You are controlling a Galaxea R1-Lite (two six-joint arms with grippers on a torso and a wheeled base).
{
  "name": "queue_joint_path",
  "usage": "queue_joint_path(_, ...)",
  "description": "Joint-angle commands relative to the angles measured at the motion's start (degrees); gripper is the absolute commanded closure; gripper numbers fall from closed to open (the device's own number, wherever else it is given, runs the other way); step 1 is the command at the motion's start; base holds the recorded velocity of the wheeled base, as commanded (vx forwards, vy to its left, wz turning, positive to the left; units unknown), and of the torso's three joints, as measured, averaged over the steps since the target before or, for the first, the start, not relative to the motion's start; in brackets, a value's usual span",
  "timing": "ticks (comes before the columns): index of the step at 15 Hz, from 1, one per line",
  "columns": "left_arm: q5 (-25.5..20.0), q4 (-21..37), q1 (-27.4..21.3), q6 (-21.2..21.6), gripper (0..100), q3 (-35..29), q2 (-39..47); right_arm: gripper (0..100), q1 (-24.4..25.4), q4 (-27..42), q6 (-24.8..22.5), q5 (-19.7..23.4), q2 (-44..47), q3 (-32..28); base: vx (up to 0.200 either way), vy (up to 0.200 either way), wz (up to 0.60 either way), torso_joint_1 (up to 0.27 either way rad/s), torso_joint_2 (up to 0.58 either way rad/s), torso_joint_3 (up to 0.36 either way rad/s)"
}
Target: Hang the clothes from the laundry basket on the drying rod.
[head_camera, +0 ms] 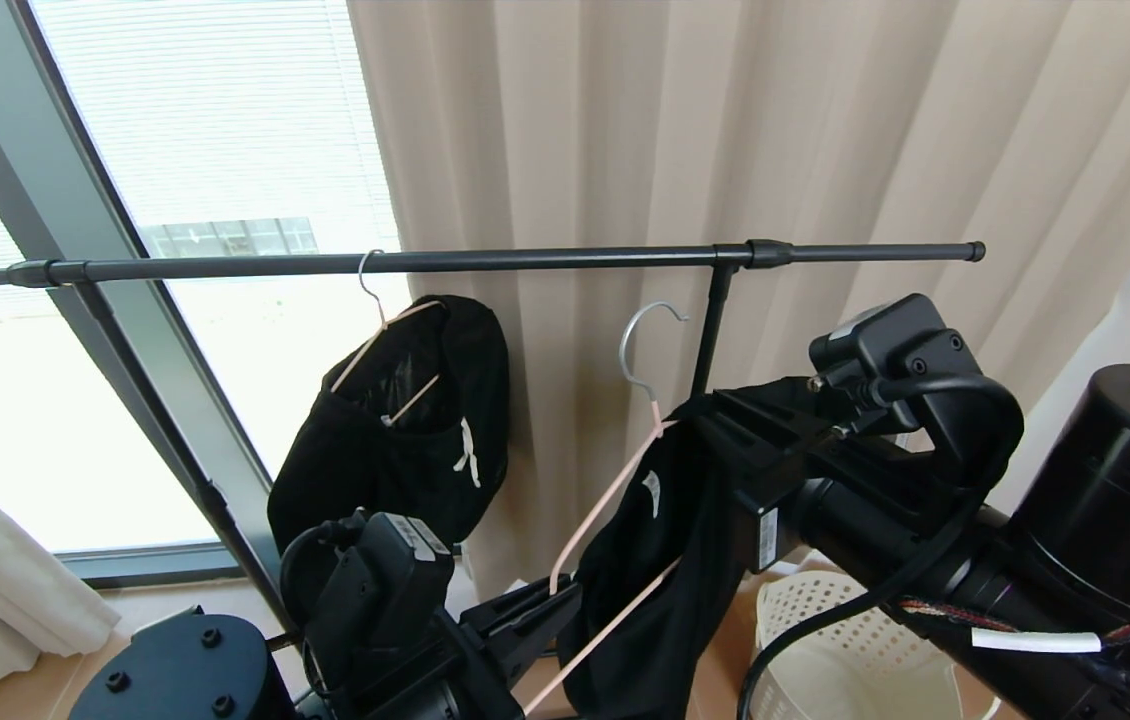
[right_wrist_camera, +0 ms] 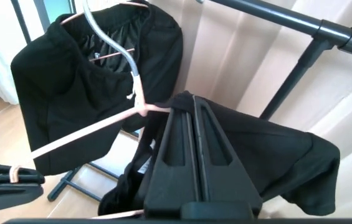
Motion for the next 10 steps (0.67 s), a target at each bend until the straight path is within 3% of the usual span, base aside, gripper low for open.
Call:
queue_joint_path(1,-0.05,-0.08,0.14,0.82,100,0.59,-1.59,0,-2.1,0.07,-0.15,-0.25,-1.42,-0.43,0.0,0.0,0.0,0.0,0.0,0.0)
queue_joint_path(6,-0.14,-0.08,0.93,2.92,100,1.03,-2.47,0,-3.6,0.15,-0.24,-0.25,-3.35,-0.78,0.0,0.0,0.0,0.0,0.0,0.0)
queue_joint_path(7,-3.22,-0.08,1.81,5.65,100,2.53,-3.79,0,-3.6,0.68,-0.33,-0.25,-4.67,-0.78,0.0,0.0,0.0,0.0,0.0,0.0)
queue_joint_path(10,-3.39,-0.08,3.13,6.0,100,2.44,-4.58,0,-3.25,0.77,-0.24,-0.08,-4.32,-0.6,0.0,0.0,0.0,0.0,0.0,0.0)
